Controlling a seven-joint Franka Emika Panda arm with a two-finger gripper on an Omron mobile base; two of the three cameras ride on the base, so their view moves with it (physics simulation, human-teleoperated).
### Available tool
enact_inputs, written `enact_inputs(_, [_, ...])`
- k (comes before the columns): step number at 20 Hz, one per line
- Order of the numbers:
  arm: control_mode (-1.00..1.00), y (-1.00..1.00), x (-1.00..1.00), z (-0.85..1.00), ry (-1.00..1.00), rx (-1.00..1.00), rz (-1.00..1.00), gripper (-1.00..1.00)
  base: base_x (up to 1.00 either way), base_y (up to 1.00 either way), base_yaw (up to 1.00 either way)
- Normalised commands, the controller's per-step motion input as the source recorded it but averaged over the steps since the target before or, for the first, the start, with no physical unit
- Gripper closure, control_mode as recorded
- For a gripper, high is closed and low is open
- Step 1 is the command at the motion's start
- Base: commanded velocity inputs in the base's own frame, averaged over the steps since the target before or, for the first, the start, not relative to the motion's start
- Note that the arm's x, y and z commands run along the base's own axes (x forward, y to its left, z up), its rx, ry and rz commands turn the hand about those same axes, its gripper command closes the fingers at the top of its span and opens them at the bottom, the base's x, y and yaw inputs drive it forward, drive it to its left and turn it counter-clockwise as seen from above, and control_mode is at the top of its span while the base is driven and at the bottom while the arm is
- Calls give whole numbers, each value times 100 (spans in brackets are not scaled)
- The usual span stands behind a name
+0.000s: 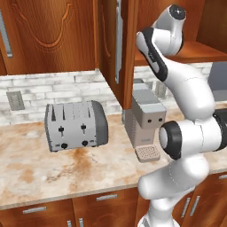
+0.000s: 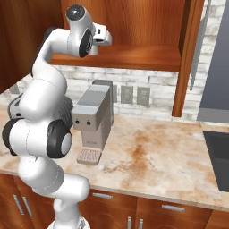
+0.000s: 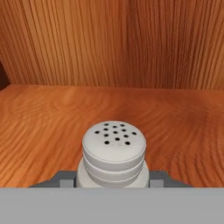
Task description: Retrieve the shaker from the cabinet and place it next the steak on a plate on the dining table.
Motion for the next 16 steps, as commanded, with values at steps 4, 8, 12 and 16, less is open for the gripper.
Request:
enact_inputs(4, [-100, 0, -91, 0, -17, 0, 1, 100, 0, 0, 0])
enact_inputs(8, [-100, 0, -100, -12, -14, 0, 5, 100, 0, 0, 0])
enact_inputs(12, [-100, 0, -100, -37, -2, 0, 7, 100, 0, 0, 0])
enact_inputs(16, [-100, 0, -100, -25, 0, 0, 4, 100, 0, 0, 0])
